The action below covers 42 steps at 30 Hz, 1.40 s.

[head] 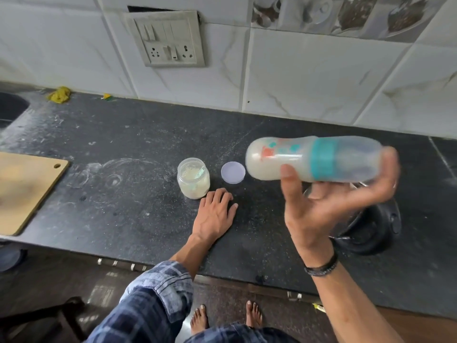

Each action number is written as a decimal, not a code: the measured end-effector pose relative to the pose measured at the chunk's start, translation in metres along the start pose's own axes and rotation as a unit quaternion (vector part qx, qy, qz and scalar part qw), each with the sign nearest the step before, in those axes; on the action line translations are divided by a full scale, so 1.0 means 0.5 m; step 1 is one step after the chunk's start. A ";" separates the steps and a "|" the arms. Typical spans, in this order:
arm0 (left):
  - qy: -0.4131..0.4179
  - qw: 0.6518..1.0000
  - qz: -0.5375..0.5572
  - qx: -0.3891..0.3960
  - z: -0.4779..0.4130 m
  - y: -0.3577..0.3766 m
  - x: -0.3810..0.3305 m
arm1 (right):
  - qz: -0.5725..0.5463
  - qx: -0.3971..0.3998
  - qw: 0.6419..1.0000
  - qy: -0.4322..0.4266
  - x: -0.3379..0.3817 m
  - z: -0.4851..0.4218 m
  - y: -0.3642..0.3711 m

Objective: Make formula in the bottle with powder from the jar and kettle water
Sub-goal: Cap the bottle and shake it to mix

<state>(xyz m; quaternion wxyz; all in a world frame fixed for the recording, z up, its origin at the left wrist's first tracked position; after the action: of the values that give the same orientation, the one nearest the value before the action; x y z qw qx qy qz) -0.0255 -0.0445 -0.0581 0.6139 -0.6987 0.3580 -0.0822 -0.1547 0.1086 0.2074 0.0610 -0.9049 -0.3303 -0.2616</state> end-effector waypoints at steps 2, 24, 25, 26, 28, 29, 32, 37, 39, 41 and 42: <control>-0.002 1.000 -0.003 -0.002 0.001 -0.002 0.002 | 0.011 0.077 0.988 0.131 -0.043 0.022 0.037; 0.002 1.000 -0.001 -0.005 0.001 -0.004 -0.002 | 0.041 0.068 0.990 0.115 -0.072 0.104 -0.016; 0.003 1.000 -0.003 -0.004 0.001 -0.004 -0.003 | 0.056 0.085 0.983 0.151 -0.095 0.115 -0.012; 0.003 1.000 -0.003 -0.004 0.001 -0.004 -0.002 | 0.081 0.120 0.971 0.191 -0.122 0.131 -0.003; 0.003 1.000 0.000 -0.007 0.001 -0.006 0.000 | 0.155 0.201 0.941 0.223 -0.167 0.172 0.010; 0.002 1.000 0.001 -0.008 0.000 -0.005 0.000 | 0.183 0.230 0.930 0.220 -0.183 0.190 0.012; 0.001 1.000 0.001 -0.006 -0.001 -0.002 0.001 | 0.225 0.285 0.903 0.231 -0.227 0.240 0.009; -0.001 1.000 0.002 -0.003 0.000 -0.001 0.002 | 0.257 0.338 0.870 0.252 -0.267 0.298 0.003; -0.001 1.000 0.003 -0.001 0.000 -0.001 0.001 | 0.267 0.349 0.864 0.246 -0.272 0.309 0.004; -0.001 1.000 0.004 -0.001 0.000 -0.001 0.000 | 0.268 0.341 0.865 0.251 -0.274 0.314 0.002; -0.002 1.000 0.005 -0.001 0.000 -0.001 0.001 | 0.267 0.334 0.868 0.253 -0.273 0.316 0.001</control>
<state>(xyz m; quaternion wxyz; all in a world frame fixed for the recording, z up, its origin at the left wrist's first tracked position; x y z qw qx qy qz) -0.0250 -0.0449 -0.0577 0.6143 -0.6976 0.3604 -0.0775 -0.1740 0.0754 0.0022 0.5083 -0.7872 -0.1166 -0.3293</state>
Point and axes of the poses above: each hand's wrist, its own z-axis away from the middle knuckle, its own y-axis out of the palm, x = y × z, the point moved 8 cm from there along -z, towards the middle knuckle
